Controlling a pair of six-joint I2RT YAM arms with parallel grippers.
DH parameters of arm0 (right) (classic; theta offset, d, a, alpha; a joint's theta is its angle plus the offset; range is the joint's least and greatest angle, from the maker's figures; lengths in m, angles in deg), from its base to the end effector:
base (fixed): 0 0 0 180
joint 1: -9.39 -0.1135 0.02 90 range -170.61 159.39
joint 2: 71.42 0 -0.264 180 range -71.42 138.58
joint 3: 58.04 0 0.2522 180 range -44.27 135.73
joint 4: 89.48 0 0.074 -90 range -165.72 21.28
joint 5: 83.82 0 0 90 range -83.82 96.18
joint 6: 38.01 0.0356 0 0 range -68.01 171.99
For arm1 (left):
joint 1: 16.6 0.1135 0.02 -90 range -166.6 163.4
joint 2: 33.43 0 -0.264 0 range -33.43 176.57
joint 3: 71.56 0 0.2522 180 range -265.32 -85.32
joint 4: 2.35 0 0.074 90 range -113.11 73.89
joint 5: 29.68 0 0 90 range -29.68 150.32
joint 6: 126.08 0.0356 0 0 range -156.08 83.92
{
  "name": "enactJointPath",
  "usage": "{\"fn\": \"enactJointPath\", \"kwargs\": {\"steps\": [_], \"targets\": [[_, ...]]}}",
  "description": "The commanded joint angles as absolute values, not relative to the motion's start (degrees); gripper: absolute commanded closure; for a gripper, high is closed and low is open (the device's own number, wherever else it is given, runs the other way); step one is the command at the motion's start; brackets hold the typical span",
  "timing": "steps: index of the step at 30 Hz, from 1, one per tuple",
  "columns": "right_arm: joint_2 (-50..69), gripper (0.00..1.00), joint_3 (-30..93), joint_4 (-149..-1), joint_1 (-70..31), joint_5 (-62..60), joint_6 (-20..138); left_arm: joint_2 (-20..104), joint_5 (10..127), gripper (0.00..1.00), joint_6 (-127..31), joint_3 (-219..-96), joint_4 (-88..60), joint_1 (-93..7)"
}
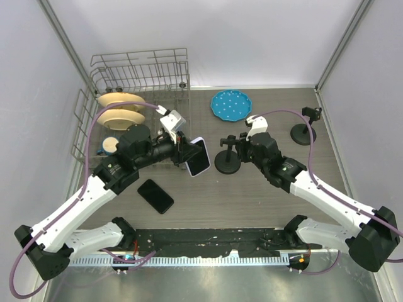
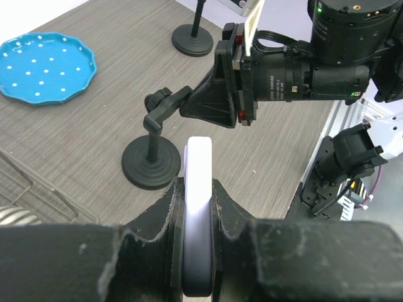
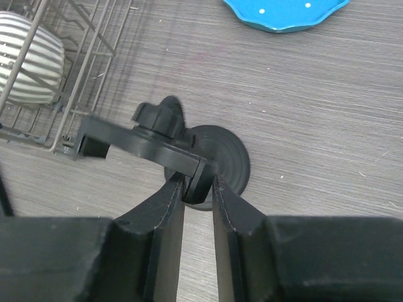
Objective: Place the phone on the phone stand
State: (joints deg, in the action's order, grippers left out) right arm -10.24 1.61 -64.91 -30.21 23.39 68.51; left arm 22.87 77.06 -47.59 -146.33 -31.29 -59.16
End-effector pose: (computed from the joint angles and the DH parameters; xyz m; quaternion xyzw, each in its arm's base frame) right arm 0.1931 0.1460 0.2906 -0.0903 0.8378 0.1341 0.5214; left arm 0.1544 -0.1557 0.3934 0.2933 0.7078 -0.3873 0.5128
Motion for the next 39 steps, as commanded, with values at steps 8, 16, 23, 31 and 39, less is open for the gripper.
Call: {"fn": "enactJointPath", "kwargs": {"steps": [8,16,23,31,39], "targets": [[-10.1,0.99,5.2,-65.8,-30.5,20.7,64.7,23.8,93.5,1.00,-46.9,-146.8,-21.6,-59.1],[-9.6,0.99,9.4,-58.8,-30.5,17.0,65.1,25.7,94.8,1.00,-51.1,-148.4,-16.6,-59.2],[-6.9,0.99,13.4,-54.6,-30.4,11.6,63.0,31.7,98.6,1.00,-59.7,-155.0,-6.8,-59.3],[-6.4,0.97,14.3,-52.4,-29.9,8.6,63.7,33.4,93.2,1.00,-57.5,-157.7,-3.2,-59.3],[-8.0,0.59,15.8,-48.9,-30.0,7.3,64.0,27.9,87.0,1.00,-47.2,-151.9,-7.0,-59.2]]}}
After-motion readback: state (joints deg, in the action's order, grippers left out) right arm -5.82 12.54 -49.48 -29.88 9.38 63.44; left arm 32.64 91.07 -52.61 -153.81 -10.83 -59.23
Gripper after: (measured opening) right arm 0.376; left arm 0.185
